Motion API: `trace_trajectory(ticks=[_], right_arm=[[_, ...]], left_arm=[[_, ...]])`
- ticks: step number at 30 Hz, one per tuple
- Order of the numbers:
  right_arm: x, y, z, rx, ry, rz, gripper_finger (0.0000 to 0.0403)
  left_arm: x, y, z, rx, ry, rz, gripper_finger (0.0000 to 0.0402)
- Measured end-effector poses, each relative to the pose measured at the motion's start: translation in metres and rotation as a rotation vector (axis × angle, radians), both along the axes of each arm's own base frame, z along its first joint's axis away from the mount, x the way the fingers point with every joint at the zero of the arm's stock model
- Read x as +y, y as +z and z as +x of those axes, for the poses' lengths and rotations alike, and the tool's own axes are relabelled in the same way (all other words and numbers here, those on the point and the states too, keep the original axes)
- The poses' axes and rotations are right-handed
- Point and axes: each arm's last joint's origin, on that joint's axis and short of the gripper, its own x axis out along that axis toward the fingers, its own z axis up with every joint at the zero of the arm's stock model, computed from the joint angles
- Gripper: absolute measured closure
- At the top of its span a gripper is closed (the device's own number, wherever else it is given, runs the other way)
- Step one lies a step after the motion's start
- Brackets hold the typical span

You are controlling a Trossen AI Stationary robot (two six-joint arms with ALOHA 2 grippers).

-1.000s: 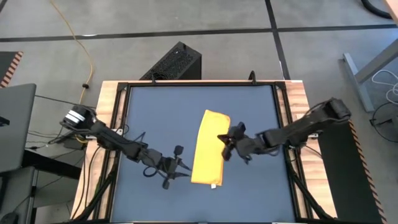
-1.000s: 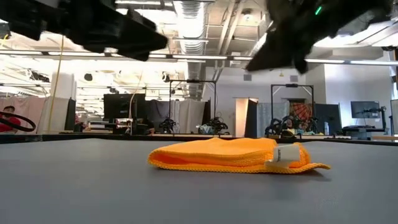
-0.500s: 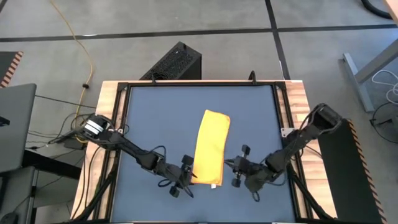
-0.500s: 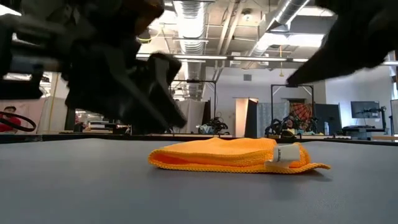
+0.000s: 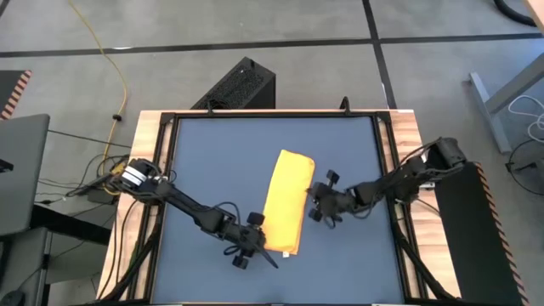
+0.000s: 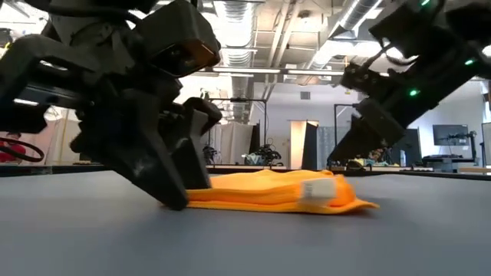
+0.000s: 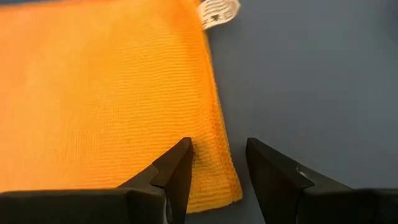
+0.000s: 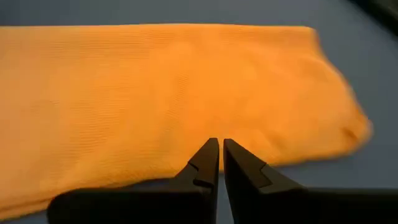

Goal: Roll towel
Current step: Fold the orange microfiber towel

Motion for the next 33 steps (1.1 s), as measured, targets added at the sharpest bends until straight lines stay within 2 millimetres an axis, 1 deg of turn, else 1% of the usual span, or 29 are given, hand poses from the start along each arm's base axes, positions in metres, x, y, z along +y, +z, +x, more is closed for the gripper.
trace_trajectory(ticks=[4, 7, 10, 16, 21, 25, 30, 33], right_arm=[[-0.024, -0.008, 0.005, -0.021, 0.043, 0.032, 0.0362], [-0.042, -0.016, 0.005, 0.015, 0.010, 0.043, 0.0369], [-0.053, -0.020, 0.006, 0.042, -0.019, 0.027, 0.0376], [-0.064, -0.022, 0.005, 0.079, -0.026, -0.010, 0.0374], [-0.077, -0.022, 0.004, 0.092, -0.071, -0.021, 0.0369], [-0.084, -0.022, 0.003, 0.100, -0.090, -0.030, 0.0372], [-0.086, -0.022, 0.003, 0.107, -0.087, -0.034, 0.0375], [-0.083, -0.018, 0.005, 0.100, -0.066, -0.024, 0.0372]], left_arm=[[0.002, 0.007, -0.005, 0.026, -0.003, -0.003, 0.0260], [0.003, 0.010, -0.008, 0.048, 0.002, 0.003, 0.0260], [0.005, 0.010, -0.011, 0.082, 0.017, 0.005, 0.0260], [0.007, 0.006, -0.016, 0.153, 0.055, 0.006, 0.0260], [0.007, 0.006, -0.016, 0.157, 0.057, 0.007, 0.0260], [0.007, 0.006, -0.017, 0.161, 0.057, 0.008, 0.0260], [0.007, 0.006, -0.016, 0.158, 0.049, 0.013, 0.0260], [0.007, 0.007, -0.016, 0.145, 0.033, 0.027, 0.0260]])
